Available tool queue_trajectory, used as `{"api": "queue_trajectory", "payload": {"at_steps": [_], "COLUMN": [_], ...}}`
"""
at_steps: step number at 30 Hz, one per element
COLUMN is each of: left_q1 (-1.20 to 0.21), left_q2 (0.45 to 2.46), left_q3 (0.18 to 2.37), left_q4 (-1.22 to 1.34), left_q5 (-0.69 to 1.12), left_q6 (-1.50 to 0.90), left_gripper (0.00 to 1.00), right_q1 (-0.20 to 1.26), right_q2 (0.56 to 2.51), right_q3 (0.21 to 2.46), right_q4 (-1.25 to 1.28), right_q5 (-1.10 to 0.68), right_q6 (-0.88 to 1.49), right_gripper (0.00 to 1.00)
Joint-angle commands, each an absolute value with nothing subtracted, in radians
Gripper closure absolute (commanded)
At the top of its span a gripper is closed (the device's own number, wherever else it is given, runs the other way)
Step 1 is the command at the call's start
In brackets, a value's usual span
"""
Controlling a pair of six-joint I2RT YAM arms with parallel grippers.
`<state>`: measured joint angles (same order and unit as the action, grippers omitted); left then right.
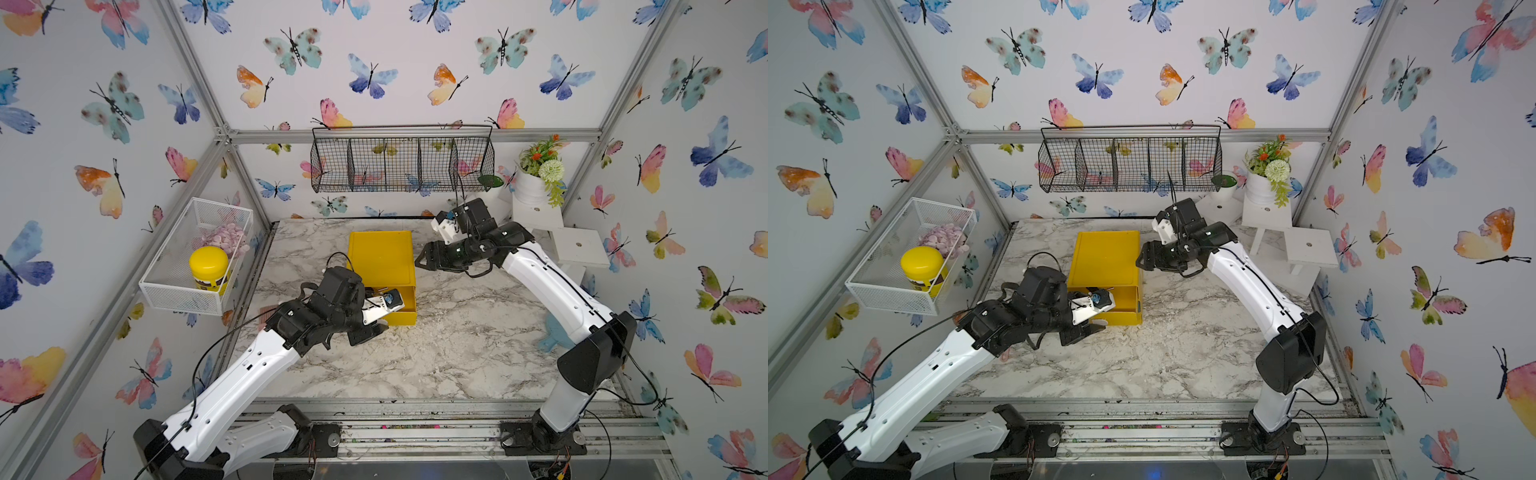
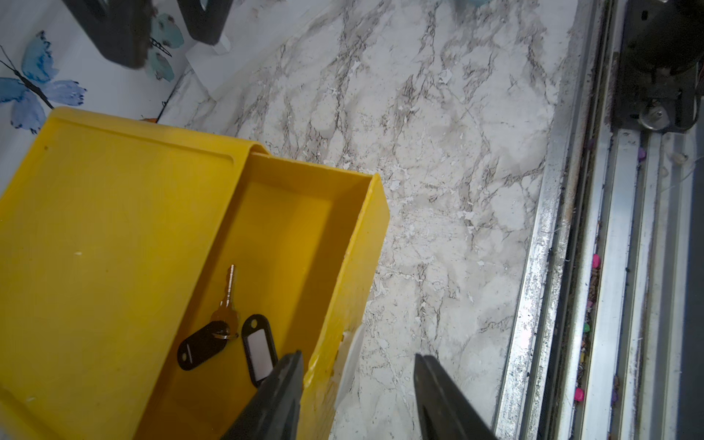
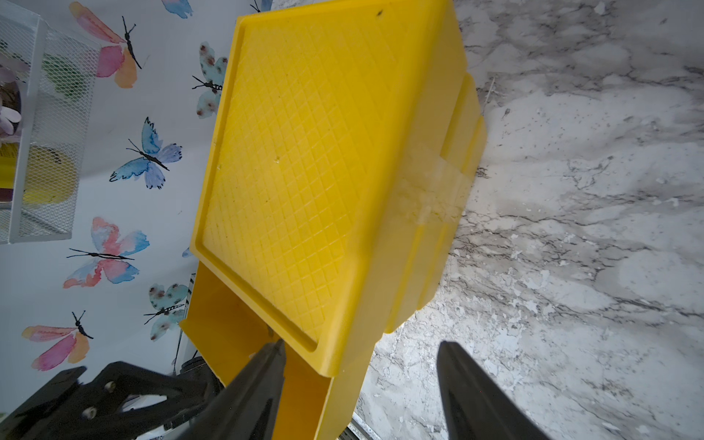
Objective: Take the keys out of the drawer
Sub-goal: Open the drawer in the storage box.
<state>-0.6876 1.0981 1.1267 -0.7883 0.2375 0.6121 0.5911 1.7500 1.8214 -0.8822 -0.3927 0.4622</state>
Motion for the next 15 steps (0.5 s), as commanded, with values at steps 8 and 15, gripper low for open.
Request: {"api": "queue_trajectory", "payload": {"at_steps": [8, 15], "left_q1": [-0.693, -0.701], "left_q2": [1.111, 1.08], "left_q3": [1.111, 1.095], "left_q4": [-0.898, -0.946], "left_q5": [0.228, 0.264], "left_q6": [0.633, 0.622], "left_gripper": [0.47, 0.48], "right_q1": [0.598, 0.598], "right_q2": [1.734, 1.736], "right_q3": [1.833, 1.836], "right_q4": [-0.89, -0.891], "right_q5": [-0.396, -0.402], "right_q6": [0.48, 0.478], "right_gripper": [0.3, 0.3]}}
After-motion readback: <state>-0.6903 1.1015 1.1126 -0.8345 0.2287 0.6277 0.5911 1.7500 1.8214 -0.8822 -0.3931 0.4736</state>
